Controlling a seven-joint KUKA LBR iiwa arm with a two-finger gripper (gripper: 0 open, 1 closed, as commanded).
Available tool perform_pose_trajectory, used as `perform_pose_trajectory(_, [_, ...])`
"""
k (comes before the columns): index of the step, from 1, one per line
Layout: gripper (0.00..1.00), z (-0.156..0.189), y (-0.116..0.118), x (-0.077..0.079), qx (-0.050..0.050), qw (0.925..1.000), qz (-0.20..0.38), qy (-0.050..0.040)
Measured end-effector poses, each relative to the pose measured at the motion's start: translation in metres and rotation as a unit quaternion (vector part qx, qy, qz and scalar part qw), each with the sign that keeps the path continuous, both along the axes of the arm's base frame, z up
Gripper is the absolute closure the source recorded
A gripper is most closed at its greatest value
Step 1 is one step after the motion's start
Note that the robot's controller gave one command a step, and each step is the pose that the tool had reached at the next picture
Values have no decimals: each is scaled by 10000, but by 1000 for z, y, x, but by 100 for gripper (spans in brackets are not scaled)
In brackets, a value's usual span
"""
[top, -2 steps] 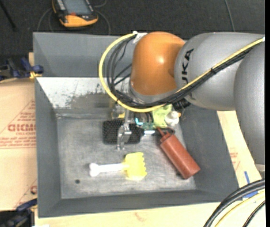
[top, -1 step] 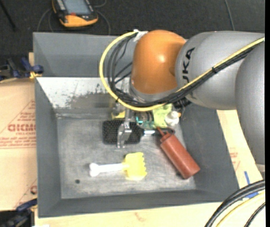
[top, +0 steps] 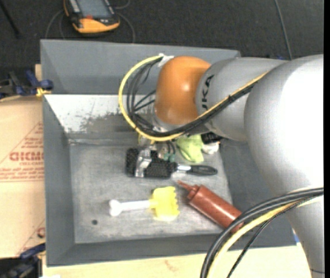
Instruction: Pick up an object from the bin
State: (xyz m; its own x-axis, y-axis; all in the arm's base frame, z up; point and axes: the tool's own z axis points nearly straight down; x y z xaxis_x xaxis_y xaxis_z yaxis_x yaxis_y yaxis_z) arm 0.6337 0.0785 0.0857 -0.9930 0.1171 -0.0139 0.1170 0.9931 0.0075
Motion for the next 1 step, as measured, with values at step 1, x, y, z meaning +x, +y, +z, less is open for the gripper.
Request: perform_pose_trajectory(1, [100, 0, 0, 0, 1, 10000, -6, 0])
